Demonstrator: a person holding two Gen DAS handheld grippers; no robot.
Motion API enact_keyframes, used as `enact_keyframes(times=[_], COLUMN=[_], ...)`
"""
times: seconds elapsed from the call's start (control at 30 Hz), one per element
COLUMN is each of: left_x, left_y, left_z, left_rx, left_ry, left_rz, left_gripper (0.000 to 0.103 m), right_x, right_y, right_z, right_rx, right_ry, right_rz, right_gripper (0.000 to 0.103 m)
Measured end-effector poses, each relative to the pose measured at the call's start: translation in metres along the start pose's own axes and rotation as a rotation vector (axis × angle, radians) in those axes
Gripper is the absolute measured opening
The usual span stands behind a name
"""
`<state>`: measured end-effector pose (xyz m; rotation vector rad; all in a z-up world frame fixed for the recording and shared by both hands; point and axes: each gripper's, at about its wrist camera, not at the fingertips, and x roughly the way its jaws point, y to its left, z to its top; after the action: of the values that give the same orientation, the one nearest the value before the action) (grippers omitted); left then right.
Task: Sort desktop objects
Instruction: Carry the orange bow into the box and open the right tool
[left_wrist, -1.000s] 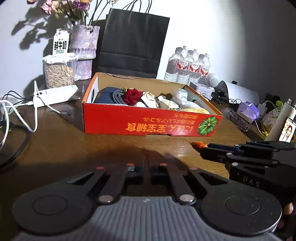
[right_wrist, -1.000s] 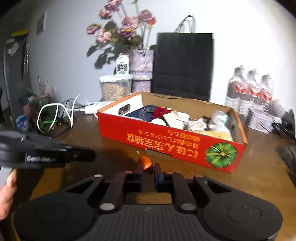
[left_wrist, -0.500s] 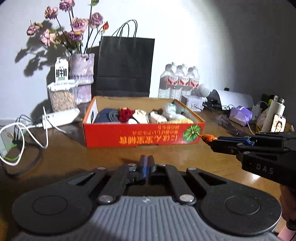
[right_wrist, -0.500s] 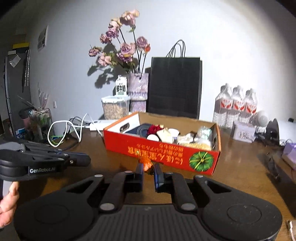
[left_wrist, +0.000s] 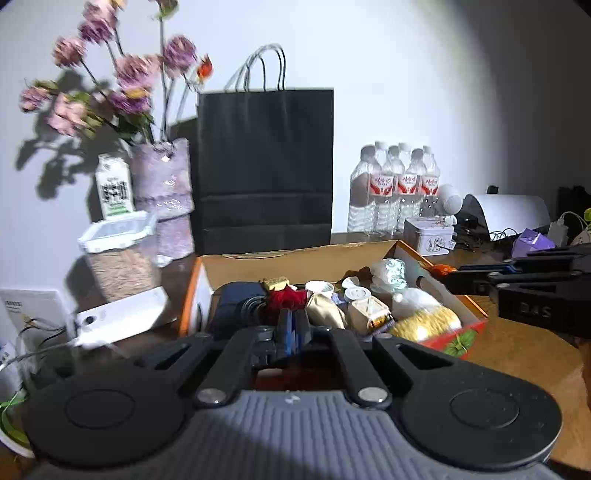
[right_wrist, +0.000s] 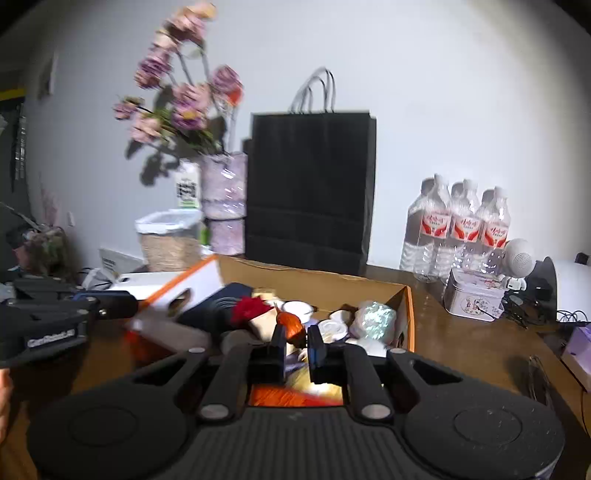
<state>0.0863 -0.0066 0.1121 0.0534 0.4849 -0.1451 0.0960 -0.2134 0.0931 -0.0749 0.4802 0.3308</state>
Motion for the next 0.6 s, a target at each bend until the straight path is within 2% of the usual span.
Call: enact_keyframes(times=[0.27,0.47,0.53,0.57,0.6], left_x=[0.094,0.156,0.171,0.174,0.175], left_y=[0.018,0.041,0.048,0.050,0.051], left_z=[0.028,0.038,0.039,0.039,0.039], left_rx=[0.014,-0.060,-0.085,-0.089,-0.090], left_ry=[0.133,0.251,0.285,0.296,0.299], left_rz=[-0.004,0.009,0.025,0.024,0.024], left_gripper=[0.003,0.004,0.006,0.007,0.012], right_x=[0.115,0.193,0.209,0.214,0.214], right_y=[-0.026,-0.027,-0.022,-0.022,-0.021], right_z=[0.030,0.030,0.028,0.027,0.028], right_rx=[0.108,0.146,0.137,0.135,0.136], right_ry=[0.176,0.331,0.379,0.392,0.391], right_rz=[0.037,0.042,0.026,0.016,0.014], right_gripper=[0.011,0.011,0.014,0.023,0.027])
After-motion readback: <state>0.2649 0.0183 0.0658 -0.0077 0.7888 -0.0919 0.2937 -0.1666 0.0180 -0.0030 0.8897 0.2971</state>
